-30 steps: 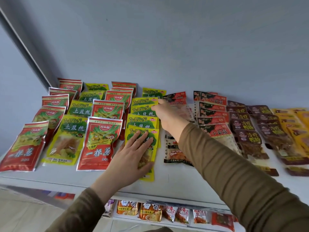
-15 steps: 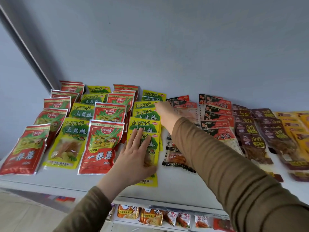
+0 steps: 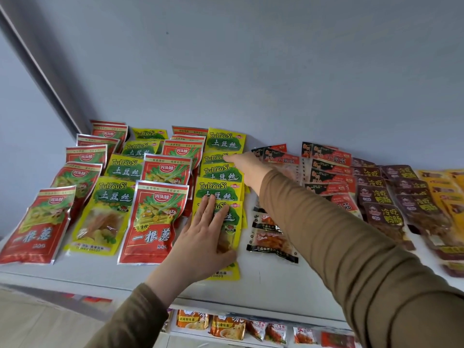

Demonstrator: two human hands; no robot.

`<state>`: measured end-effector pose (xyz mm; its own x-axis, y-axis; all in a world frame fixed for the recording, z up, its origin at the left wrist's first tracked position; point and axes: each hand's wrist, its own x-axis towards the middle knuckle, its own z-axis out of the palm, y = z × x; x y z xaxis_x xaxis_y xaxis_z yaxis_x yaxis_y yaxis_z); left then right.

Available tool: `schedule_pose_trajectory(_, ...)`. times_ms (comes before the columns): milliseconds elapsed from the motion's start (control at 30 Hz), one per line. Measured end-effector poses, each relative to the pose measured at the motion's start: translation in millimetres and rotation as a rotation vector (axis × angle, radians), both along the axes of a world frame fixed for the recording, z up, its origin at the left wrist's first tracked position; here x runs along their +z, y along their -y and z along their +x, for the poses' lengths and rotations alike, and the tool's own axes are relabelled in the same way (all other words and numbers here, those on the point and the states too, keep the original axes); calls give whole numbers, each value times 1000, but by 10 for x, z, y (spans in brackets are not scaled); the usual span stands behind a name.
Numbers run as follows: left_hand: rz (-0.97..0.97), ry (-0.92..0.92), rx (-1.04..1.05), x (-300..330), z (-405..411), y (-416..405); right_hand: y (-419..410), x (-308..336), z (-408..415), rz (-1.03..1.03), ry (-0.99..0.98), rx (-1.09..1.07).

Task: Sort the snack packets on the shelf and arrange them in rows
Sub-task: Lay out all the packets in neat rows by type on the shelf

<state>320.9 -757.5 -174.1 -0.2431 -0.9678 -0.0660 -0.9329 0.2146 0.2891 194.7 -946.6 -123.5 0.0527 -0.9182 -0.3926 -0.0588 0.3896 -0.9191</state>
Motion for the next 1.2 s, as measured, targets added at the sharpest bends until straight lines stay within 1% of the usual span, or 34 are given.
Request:
schedule_pose_trajectory(100, -2, 0, -4, 7, -8, 1, -14, -99, 16, -36, 25, 11)
schedule_pose_trajectory(200, -5, -11, -13, 17, -18, 25, 20, -199, 14, -92, -2, -93)
schedule_pose_trajectory(333, 13, -28, -17, 62, -28, 133, 88, -207, -14, -158, 118, -221)
schedule_pose_trajectory(400, 11, -34, -17, 81, -35, 189, 122, -181, -21, -118, 165, -193)
schedule_pose_trajectory(467, 2, -41, -18, 82, -37, 223, 123, -158, -27, -14, 173, -112)
schedule_pose_trajectory(533, -7, -49, -18, 72, -36, 235, 117, -149, -52, 43, 166, -58)
schedule_pose_trajectory(633, -16, -39, -14, 72, -42, 237, 136, -143, -68, 15, 135, -35)
schedule_pose_trajectory(800, -42, 67, -18, 88, -33, 232, 144, -96, -15, -30, 58, 5)
schedule_pose_trajectory(900, -28, 45, -23, 82, -10, 234, 121, -115, -12, -14, 97, -2)
schedule_pose_trajectory(967, -75, 42, -24, 67, 2, 218, 81, -106, -16, -51, 99, -41)
schedule_pose_trajectory(1033, -159, 62, -24, 59, 15, 182, 19, -47, -45, -174, 27, -77)
schedule_pose_trajectory(1100, -239, 93, -19, 55, 30, 126, -104, 69, -117, -362, -126, -76)
schedule_pose_trajectory(1133, -273, 107, -18, 52, 32, 89, -174, 122, -170, -451, -211, -37)
schedule_pose_trajectory(1200, -309, 111, -24, 45, 31, 7, -299, 196, -285, -580, -414, 121)
